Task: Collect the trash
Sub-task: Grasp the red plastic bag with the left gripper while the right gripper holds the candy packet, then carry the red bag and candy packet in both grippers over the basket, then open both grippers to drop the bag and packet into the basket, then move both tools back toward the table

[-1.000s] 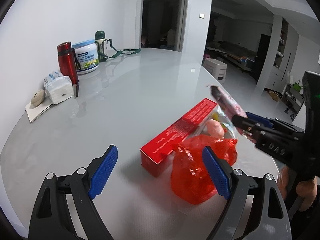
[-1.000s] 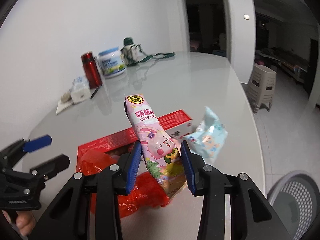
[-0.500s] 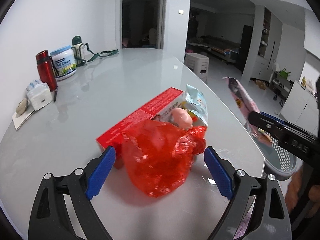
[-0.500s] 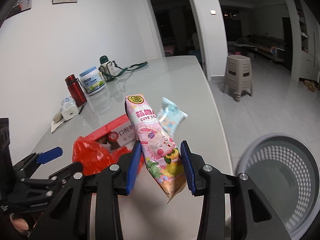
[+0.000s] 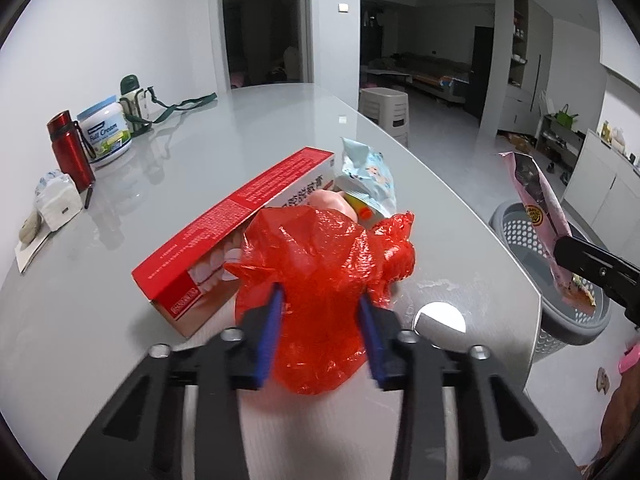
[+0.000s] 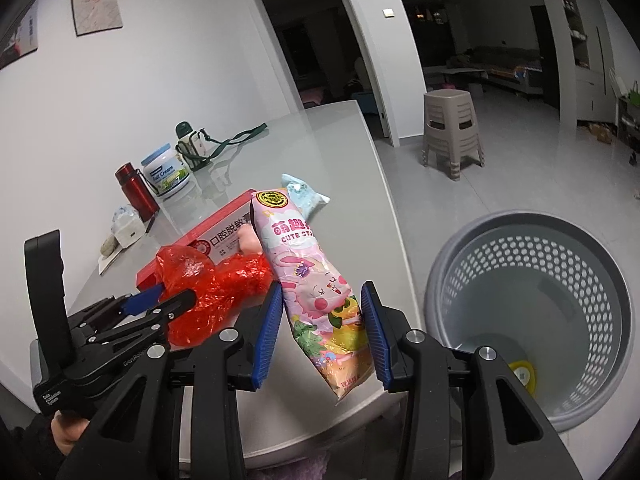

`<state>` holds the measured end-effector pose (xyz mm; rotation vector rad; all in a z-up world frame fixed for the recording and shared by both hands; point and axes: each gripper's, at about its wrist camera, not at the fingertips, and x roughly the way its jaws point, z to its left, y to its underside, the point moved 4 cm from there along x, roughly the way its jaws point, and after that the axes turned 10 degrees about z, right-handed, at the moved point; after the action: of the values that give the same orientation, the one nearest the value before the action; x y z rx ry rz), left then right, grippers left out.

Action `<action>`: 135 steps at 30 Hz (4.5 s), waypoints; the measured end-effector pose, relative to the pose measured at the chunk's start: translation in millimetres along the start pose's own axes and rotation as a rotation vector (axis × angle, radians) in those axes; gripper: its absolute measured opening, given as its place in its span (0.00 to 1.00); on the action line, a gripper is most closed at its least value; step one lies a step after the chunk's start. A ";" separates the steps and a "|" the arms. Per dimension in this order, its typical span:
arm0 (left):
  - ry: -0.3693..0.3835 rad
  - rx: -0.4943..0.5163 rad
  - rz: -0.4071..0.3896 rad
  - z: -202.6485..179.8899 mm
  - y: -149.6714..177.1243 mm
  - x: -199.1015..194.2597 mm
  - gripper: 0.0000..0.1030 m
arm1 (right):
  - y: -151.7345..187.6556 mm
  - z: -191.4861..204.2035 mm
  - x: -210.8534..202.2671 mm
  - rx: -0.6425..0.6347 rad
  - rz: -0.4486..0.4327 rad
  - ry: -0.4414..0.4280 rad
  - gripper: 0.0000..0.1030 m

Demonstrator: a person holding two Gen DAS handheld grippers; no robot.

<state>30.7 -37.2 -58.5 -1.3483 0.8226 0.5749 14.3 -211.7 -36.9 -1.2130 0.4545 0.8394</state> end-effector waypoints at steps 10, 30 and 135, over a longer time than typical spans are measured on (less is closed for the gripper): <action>0.059 0.010 -0.023 -9.9 -11.9 -16.8 0.18 | 1.7 -15.6 -8.3 0.041 -0.027 0.013 0.38; 0.257 0.174 -0.044 -118.5 -53.6 -13.2 0.18 | 22.2 -126.3 -60.4 0.241 -0.089 0.231 0.38; 0.083 0.064 -0.084 -36.6 -83.5 -13.1 0.90 | 4.4 -52.7 -15.9 0.095 -0.034 0.209 0.68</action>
<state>80.9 -84.9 2.1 -1.3481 0.8403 0.4258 7.3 -265.9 -45.0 -1.2222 0.6340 0.6575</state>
